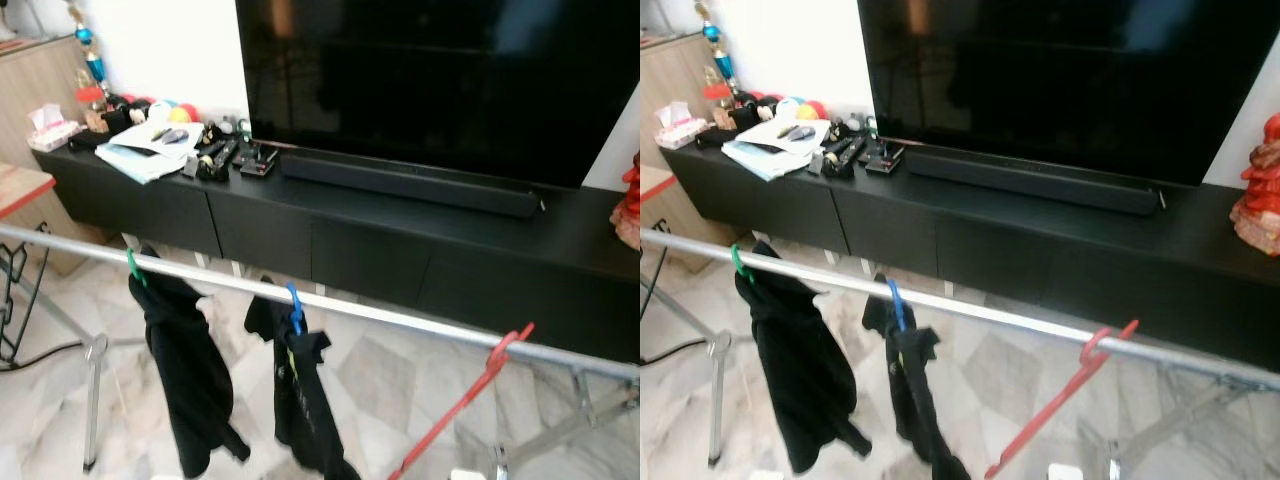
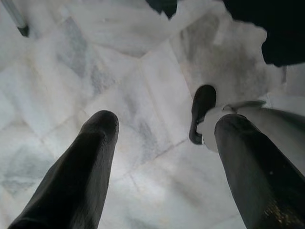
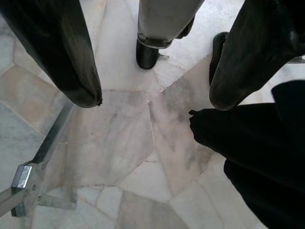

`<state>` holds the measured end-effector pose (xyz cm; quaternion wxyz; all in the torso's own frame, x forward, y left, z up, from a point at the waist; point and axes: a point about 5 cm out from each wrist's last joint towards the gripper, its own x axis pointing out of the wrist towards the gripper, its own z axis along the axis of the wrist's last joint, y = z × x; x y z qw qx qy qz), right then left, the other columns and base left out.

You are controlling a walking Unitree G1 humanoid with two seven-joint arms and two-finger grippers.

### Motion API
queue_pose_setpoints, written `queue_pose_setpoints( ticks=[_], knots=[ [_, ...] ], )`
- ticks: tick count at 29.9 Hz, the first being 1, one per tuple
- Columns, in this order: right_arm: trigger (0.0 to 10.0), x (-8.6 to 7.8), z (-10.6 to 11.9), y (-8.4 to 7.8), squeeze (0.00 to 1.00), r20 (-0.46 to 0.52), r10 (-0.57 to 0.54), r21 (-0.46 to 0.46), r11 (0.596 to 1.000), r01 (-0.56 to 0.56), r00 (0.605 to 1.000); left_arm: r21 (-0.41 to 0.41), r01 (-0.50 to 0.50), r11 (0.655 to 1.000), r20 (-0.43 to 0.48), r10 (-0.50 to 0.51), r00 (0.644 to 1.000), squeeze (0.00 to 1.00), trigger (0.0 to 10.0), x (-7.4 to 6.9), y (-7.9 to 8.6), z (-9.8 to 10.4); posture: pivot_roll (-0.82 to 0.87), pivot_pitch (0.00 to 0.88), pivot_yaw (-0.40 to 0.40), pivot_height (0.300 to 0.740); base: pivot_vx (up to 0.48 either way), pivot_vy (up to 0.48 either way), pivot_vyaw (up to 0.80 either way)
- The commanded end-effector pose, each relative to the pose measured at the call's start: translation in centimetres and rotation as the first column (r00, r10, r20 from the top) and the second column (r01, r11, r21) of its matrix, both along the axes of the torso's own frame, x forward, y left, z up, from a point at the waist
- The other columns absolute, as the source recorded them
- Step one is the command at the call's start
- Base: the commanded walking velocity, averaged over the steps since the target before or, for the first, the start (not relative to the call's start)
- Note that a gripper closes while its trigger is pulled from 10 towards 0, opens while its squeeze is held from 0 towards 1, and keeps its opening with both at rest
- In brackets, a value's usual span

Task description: Hang hanger

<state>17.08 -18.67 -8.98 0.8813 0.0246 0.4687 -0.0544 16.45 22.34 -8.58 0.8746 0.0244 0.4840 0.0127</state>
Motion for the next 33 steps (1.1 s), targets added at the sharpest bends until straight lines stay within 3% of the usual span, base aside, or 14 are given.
queue_pose_setpoints(
  ticks=[1, 14, 29, 33],
  knots=[
    [10.0, -0.5, -0.2, -0.1, 0.00, -0.012, -0.018, 0.004, 1.000, 0.018, 1.000, -0.001, -0.003, 1.000, -0.012, 0.003, 1.000, 0.00, 10.0, -0.4, 0.2, -0.1, 0.10, 0.000, 0.028, 0.740, 0.000, 0.000, 0.00],
    [10.0, -0.4, -0.1, -0.3, 0.00, -0.011, -0.015, -0.001, 1.000, 0.015, 1.000, -0.011, -0.017, 1.000, -0.047, 0.016, 0.999, 0.00, 10.0, -1.6, -0.7, -0.8, 0.10, 0.000, 0.021, 0.740, 0.000, 0.093, 0.00],
    [10.0, -0.4, -0.1, -0.2, 0.00, -0.009, -0.018, -0.008, 1.000, 0.018, 1.000, -0.041, 0.007, 0.999, -0.061, -0.009, 0.998, 0.00, 10.0, -2.5, -4.5, -1.7, 0.11, 0.000, 0.024, 0.740, 0.000, 0.327, 0.00],
    [10.0, -0.4, -0.1, -0.3, 0.00, -0.013, -0.021, -0.016, 1.000, 0.020, 1.000, -0.030, -0.001, 1.000, -0.055, -0.001, 0.998, 0.00, 10.0, -2.1, -3.4, -1.4, 0.11, 0.000, 0.025, 0.740, 0.000, 0.345, 0.00]
  ],
)
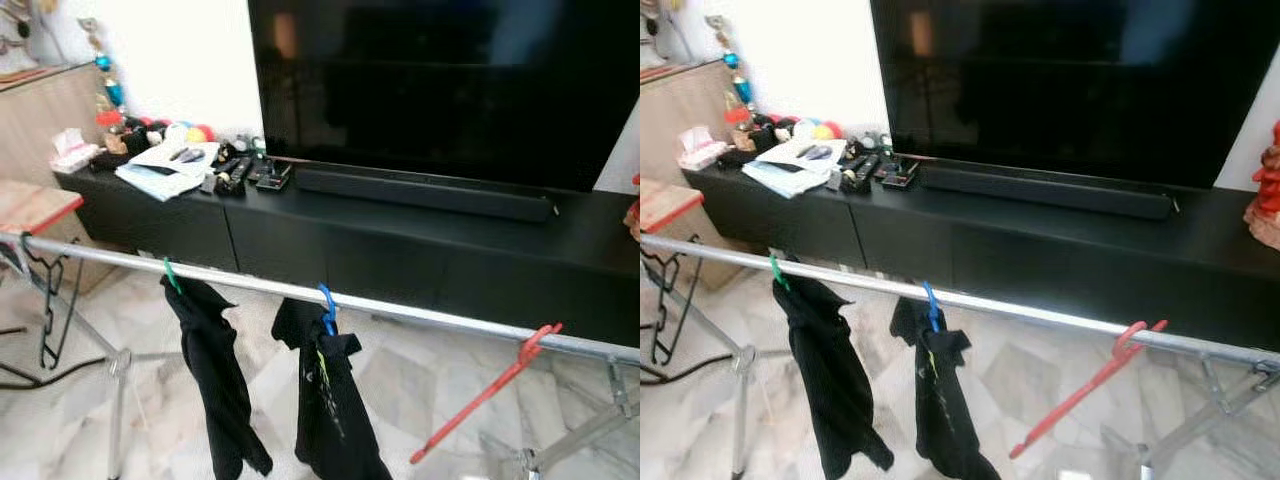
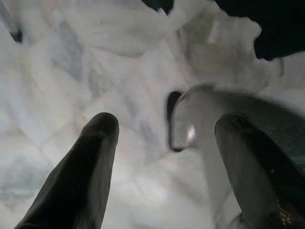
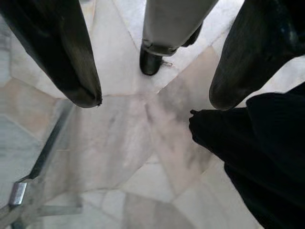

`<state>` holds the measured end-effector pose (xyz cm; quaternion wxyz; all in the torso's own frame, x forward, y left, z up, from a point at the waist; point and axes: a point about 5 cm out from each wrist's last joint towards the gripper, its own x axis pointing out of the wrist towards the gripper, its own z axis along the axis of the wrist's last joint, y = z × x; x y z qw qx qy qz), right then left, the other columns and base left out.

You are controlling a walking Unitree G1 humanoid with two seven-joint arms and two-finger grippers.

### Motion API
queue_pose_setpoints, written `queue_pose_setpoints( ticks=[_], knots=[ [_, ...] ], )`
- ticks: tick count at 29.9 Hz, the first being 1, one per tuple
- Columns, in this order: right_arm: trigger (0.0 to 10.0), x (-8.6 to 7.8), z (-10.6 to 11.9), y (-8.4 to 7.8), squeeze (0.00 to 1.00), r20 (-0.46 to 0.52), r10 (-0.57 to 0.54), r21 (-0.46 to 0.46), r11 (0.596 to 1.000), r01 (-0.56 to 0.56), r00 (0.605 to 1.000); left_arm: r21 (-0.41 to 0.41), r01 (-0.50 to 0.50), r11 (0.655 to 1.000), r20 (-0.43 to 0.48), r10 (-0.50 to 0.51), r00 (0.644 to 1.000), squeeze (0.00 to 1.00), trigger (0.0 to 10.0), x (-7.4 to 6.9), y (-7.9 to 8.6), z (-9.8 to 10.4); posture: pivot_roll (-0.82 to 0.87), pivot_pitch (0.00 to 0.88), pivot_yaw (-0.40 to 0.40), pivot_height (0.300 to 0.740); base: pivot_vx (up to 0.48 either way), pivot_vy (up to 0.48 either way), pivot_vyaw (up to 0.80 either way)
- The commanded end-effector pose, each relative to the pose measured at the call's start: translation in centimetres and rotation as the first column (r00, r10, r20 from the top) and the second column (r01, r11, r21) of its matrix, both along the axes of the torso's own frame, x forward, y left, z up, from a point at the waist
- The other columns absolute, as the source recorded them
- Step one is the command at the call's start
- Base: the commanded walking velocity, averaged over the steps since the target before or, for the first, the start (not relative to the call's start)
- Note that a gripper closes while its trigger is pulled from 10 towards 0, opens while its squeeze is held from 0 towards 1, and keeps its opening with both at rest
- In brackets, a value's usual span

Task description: Hang hanger

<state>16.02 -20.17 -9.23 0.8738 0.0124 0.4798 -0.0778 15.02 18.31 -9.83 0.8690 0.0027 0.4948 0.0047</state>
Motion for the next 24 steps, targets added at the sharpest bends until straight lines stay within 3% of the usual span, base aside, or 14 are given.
queue_pose_setpoints(
  ticks=[1, 24],
  knots=[
    [10.0, 0.69, 0.12, 1.17, 0.00, 0.016, 0.007, 0.024, 1.000, -0.007, 1.000, 0.016, 0.008, 1.000, -0.031, -0.008, 0.999, 0.00, 10.0, -0.62, 0.72, -0.18, 0.11, 0.000, 0.025, 0.740, 0.000, 0.341, 0.00],
    [10.0, 0.45, 0.10, 0.41, 0.00, -0.006, -0.019, -0.039, 0.999, 0.019, 1.000, 0.012, 0.004, 1.000, -0.030, -0.003, 1.000, 0.00, 10.0, -0.56, 0.91, -0.13, 0.11, 0.000, 0.022, 0.740, 0.000, 0.344, 0.00]
  ],
)
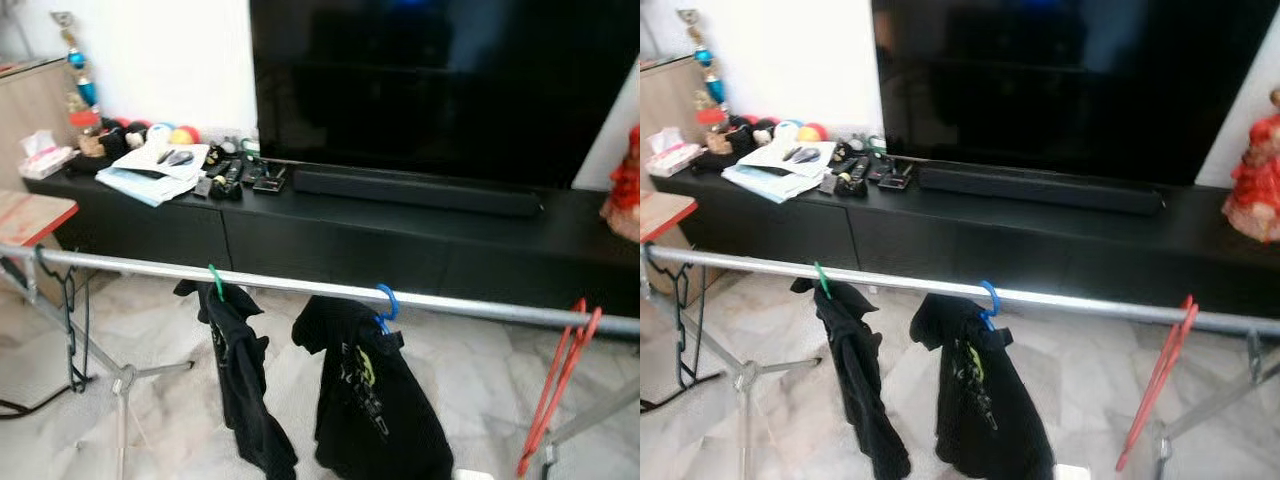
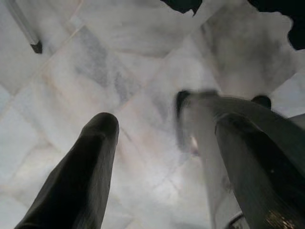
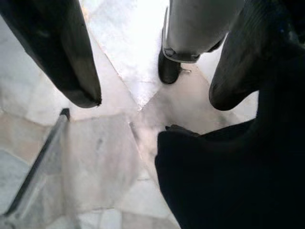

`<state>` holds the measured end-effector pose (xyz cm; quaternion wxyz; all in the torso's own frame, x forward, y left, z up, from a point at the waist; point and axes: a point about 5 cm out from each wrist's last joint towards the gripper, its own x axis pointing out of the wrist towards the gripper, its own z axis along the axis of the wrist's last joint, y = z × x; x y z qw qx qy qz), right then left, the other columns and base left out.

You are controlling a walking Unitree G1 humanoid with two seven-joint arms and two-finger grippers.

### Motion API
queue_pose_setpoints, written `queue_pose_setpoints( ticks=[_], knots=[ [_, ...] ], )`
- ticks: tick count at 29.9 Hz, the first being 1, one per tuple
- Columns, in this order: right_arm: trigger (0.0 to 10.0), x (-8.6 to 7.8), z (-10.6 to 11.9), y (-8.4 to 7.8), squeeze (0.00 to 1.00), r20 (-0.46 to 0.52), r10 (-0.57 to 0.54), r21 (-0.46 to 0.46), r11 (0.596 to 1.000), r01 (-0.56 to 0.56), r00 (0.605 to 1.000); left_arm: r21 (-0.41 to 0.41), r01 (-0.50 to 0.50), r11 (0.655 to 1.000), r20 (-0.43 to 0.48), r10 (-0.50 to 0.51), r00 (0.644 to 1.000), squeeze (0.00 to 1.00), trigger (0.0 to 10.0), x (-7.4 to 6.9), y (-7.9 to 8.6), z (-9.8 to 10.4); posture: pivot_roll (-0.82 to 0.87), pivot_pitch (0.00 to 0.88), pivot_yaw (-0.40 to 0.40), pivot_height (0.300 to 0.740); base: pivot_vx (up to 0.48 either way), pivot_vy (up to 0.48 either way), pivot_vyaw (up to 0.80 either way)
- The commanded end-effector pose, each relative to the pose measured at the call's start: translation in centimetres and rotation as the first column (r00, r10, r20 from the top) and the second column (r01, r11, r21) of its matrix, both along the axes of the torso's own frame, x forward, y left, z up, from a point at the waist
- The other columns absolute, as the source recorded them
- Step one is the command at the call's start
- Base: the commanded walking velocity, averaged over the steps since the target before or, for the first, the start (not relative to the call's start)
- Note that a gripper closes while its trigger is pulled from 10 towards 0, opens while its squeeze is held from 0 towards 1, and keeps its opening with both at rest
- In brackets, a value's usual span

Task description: Hang hanger

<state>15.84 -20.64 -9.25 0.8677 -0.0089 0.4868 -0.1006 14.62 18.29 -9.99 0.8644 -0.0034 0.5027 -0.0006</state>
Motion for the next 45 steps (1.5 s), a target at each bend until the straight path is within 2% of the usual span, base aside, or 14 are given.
queue_pose_setpoints(
  ticks=[1, 45],
  knots=[
    [10.0, 0.63, 0.13, 0.85, 0.00, 0.016, 0.000, 0.020, 1.000, 0.000, 1.000, 0.027, 0.001, 1.000, -0.012, -0.001, 1.000, 0.00, 10.0, -0.17, 0.94, 0.03, 0.11, 0.000, 0.022, 0.740, 0.000, 0.341, 0.00],
    [10.0, 0.60, 0.15, 0.62, 0.00, 0.018, -0.010, 0.020, 1.000, 0.009, 1.000, 0.034, 0.010, 0.999, -0.011, -0.010, 1.000, 0.00, 10.0, -0.06, 1.31, 0.13, 0.11, 0.000, 0.022, 0.740, 0.000, 0.330, 0.00]
  ],
)
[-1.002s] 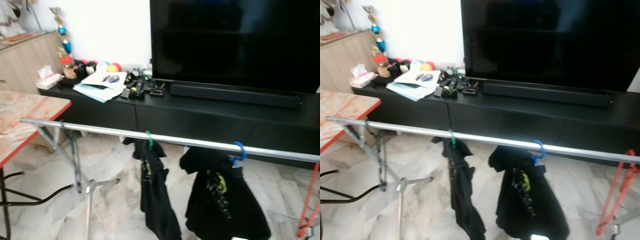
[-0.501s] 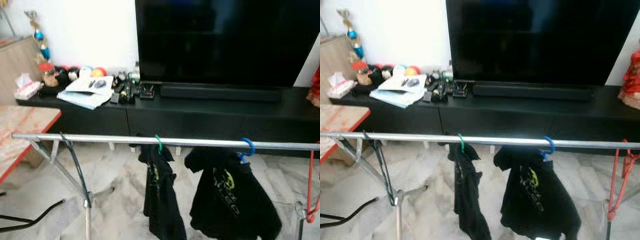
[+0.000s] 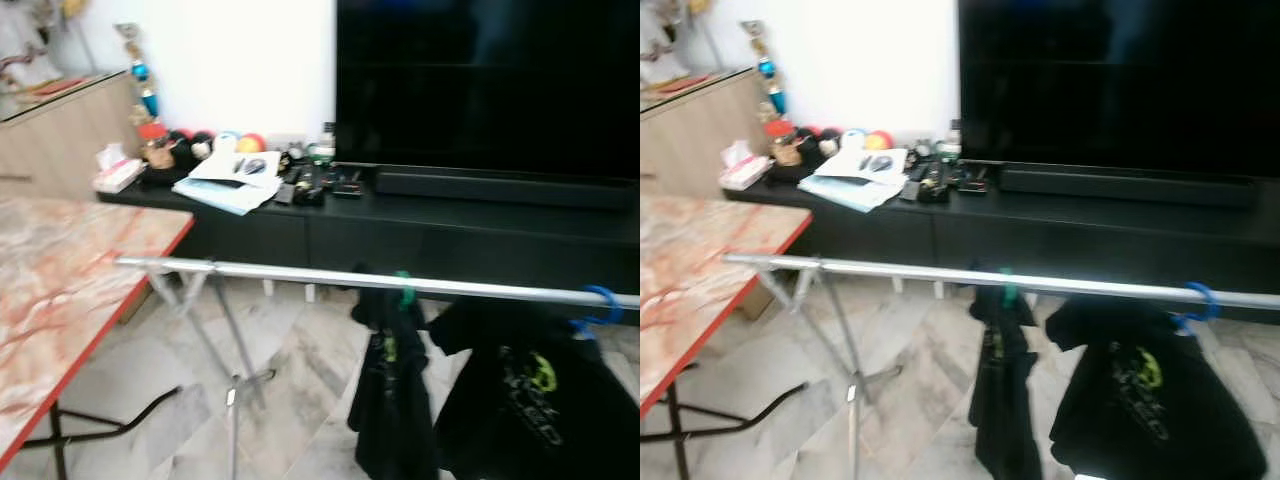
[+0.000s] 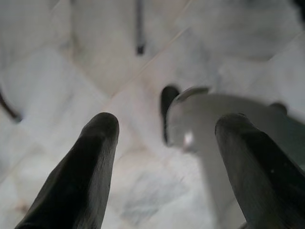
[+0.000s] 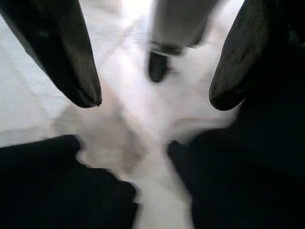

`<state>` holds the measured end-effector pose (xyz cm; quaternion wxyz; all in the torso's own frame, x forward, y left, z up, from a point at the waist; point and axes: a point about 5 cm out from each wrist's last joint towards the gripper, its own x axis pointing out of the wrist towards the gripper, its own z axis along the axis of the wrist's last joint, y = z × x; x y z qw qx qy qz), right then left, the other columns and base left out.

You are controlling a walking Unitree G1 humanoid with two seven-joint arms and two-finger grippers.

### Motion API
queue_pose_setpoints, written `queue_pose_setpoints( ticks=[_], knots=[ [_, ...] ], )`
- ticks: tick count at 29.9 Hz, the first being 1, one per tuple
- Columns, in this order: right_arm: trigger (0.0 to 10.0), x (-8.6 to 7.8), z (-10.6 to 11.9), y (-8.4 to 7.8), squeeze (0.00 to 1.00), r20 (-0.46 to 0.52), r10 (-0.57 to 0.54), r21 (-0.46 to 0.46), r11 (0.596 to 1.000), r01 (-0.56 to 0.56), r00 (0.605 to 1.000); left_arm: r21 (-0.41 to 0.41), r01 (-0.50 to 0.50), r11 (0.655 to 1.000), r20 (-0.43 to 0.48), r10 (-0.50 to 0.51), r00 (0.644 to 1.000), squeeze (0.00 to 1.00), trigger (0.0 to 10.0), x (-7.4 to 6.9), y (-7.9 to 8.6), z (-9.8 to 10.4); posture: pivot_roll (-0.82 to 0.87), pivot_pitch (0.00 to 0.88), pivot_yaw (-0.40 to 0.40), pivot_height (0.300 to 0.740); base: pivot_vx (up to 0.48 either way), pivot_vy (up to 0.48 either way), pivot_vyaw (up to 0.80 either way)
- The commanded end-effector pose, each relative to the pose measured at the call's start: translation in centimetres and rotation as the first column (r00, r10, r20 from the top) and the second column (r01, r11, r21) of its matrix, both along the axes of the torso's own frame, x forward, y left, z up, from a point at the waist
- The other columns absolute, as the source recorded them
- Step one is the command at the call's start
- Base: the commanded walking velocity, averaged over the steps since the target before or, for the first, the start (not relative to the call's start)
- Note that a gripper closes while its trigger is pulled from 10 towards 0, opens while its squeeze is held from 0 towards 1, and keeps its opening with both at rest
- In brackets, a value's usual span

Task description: Hang hanger

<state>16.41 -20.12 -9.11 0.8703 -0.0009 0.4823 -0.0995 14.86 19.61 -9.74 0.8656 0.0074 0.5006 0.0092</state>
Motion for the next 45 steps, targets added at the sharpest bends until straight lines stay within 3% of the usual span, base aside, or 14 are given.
queue_pose_setpoints(
  ticks=[1, 9, 14, 15, 19, 24, 25, 26, 31, 35, 38, 39, 42, 45],
  knots=[
    [10.0, 0.0, 0.0, 0.1, 0.00, 0.006, -0.004, 0.004, 1.000, 0.004, 1.000, 0.006, 0.016, 1.000, -0.015, -0.016, 1.000, 0.00, 10.0, -0.3, 0.0, -0.1, 0.11, 0.000, 0.021, 0.740, 0.000, 0.000, 0.00],
    [10.0, 0.9, 0.6, -0.7, 0.00, 0.061, -0.040, -0.032, 0.999, 0.042, 0.997, 0.008, 0.018, 1.000, -0.013, -0.018, 1.000, 0.00, 10.0, -0.3, 0.0, -0.1, 0.10, 0.000, 0.020, 0.740, 0.000, 0.000, 0.00],
    [10.0, 3.3, 2.2, -2.1, 0.00, 0.188, -0.110, -0.072, 0.989, 0.126, 0.976, 0.003, 0.013, 1.000, -0.010, -0.013, 1.000, 0.00, 10.0, -0.4, -0.1, -0.1, 0.10, 0.000, 0.012, 0.740, 0.000, 0.000, 0.00],
    [10.0, 4.3, 3.1, -2.6, 0.00, 0.254, -0.136, -0.089, 0.983, 0.163, 0.958, 0.002, 0.012, 1.000, -0.010, -0.012, 1.000, 0.00, 10.0, -0.4, -0.1, -0.2, 0.10, 0.000, 0.005, 0.740, 0.000, 0.000, 0.00],
    [10.0, 5.3, 4.2, -3.3, 0.00, 0.350, -0.172, -0.108, 0.969, 0.222, 0.921, 0.000, 0.010, 1.000, -0.010, -0.010, 1.000, 0.00, 10.0, -0.5, -0.1, -0.2, 0.10, 0.000, 0.005, 0.740, 0.000, 0.000, 0.00],
    [10.0, 7.4, 6.9, -4.0, 0.00, 0.561, -0.207, -0.092, 0.947, 0.309, 0.801, 0.001, 0.012, 1.000, -0.013, -0.012, 1.000, 0.00, 10.0, -0.5, 0.0, -0.2, 0.10, 0.000, 0.004, 0.740, 0.000, 0.000, 0.00],
    [10.0, 8.5, 8.3, -3.7, 0.00, 0.642, -0.177, -0.075, 0.954, 0.291, 0.746, 0.001, 0.012, 1.000, -0.011, -0.012, 1.000, 0.00, 10.0, -0.5, 0.0, -0.2, 0.10, 0.000, 0.004, 0.740, 0.000, 0.000, 0.00],
    [10.0, 9.0, 9.0, -3.4, 0.00, 0.680, -0.154, -0.066, 0.961, 0.269, 0.717, 0.001, 0.012, 1.000, -0.011, -0.012, 1.000, 0.00, 10.0, -0.5, 0.0, -0.2, 0.10, 0.000, 0.004, 0.740, 0.000, 0.000, 0.00],
    [10.0, 10.4, 11.3, -1.8, 0.00, 0.774, -0.076, -0.041, 0.984, 0.171, 0.628, 0.001, 0.013, 1.000, -0.009, -0.013, 1.000, 0.00, 10.0, -0.5, 0.0, -0.2, 0.10, 0.000, 0.004, 0.740, 0.000, 0.000, 0.00],
    [10.0, 10.7, 12.5, -0.6, 0.00, 0.815, -0.021, -0.049, 0.993, 0.106, 0.580, 0.004, 0.012, 1.000, -0.005, -0.012, 1.000, 0.00, 10.0, -0.3, 0.5, 0.0, 0.10, 0.000, 0.007, 0.740, 0.000, 0.000, 0.00],
    [10.0, 11.2, 13.1, 1.0, 0.00, 0.830, 0.005, 0.008, 1.000, -0.022, 0.557, 0.005, 0.015, 1.000, -0.006, -0.015, 1.000, 0.00, 10.0, -0.2, 0.7, 0.0, 0.10, 0.000, 0.007, 0.740, 0.000, 0.000, 0.00],
    [10.0, 11.5, 13.2, 2.0, 0.00, 0.831, 0.027, 0.041, 0.993, -0.110, 0.556, 0.006, 0.015, 1.000, -0.006, -0.015, 1.000, 0.00, 10.0, -0.2, 0.7, 0.0, 0.10, 0.000, 0.012, 0.740, 0.000, 0.000, 0.00],
    [10.0, 11.9, 13.0, 4.5, 0.00, 0.807, 0.182, 0.032, 0.937, -0.348, 0.563, 0.007, 0.017, 1.000, -0.005, -0.017, 1.000, 0.00, 10.0, -0.1, 0.7, 0.1, 0.10, 0.000, 0.012, 0.740, 0.000, 0.000, 0.00],
    [10.0, 12.4, 13.0, 4.8, 0.00, 0.794, 0.198, 0.048, 0.922, -0.384, 0.575, 0.006, 0.015, 1.000, -0.002, -0.015, 1.000, 0.00, 10.0, 0.0, 0.7, 0.1, 0.10, 0.000, 0.014, 0.740, 0.000, 0.000, 0.00]
  ],
)
